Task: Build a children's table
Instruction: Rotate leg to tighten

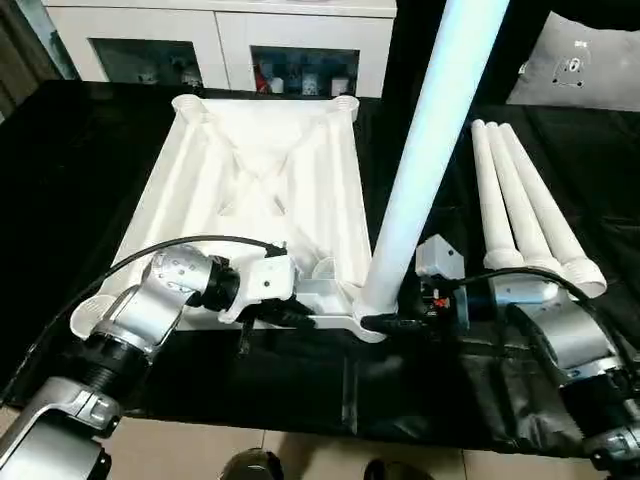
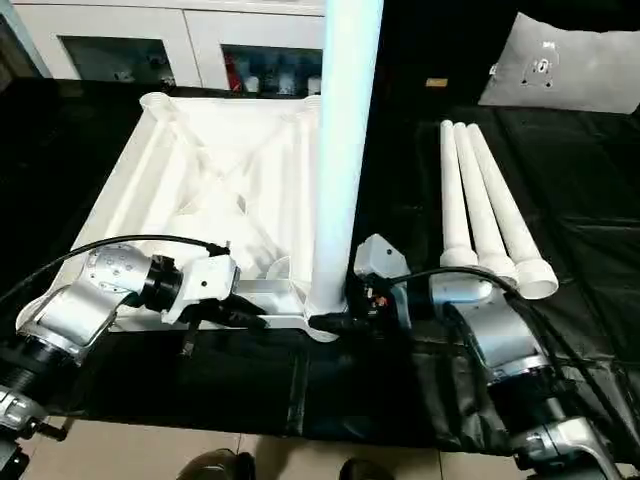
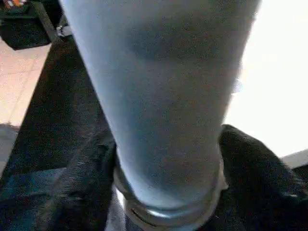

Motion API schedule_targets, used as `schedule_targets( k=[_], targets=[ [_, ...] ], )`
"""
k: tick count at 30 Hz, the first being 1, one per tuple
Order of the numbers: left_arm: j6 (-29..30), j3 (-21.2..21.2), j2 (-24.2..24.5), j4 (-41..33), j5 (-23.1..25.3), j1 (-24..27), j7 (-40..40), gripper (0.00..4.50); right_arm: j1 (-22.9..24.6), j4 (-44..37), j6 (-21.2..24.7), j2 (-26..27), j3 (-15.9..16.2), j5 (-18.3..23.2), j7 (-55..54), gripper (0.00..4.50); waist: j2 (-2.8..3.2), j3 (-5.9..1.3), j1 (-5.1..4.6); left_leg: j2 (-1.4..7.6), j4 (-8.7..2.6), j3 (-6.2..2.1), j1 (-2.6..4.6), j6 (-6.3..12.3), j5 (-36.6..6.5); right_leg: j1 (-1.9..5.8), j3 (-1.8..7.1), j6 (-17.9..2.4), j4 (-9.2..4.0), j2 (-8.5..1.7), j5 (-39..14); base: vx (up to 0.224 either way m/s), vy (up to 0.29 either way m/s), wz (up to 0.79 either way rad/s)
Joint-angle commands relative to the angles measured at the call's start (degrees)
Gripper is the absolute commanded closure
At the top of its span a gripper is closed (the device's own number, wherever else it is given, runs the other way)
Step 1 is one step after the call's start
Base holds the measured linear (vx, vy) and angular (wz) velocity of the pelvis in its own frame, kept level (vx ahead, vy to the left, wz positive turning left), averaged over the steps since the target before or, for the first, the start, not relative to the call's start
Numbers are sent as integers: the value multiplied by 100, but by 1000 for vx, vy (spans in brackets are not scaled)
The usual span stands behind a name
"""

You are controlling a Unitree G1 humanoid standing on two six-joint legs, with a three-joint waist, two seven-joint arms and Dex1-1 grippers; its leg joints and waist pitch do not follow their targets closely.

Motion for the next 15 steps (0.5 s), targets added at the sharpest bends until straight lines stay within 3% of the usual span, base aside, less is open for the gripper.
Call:
schedule_targets(
  k=[1,9,15],
  targets=[
    [-136,-272,-53,65,124,-31,-220,450,-34,-15,18,-53,48,20,153,165,-50,-388,-38,427,-384,-172,93,427,-743,257,296,-1453,-345,-530,-1019,0,0,0],
    [-43,-184,-89,85,34,43,-197,450,204,-171,266,20,62,209,211,183,-23,-364,-29,430,-392,-171,94,437,-773,244,296,-1462,-357,-531,-1006,0,0,0],
    [632,46,-359,-323,-83,275,438,450,750,-775,869,454,-116,532,-536,183,12,-254,-42,459,-471,-195,92,311,-1109,212,314,-1407,-404,-533,-1299,0,0,0]
  ],
)
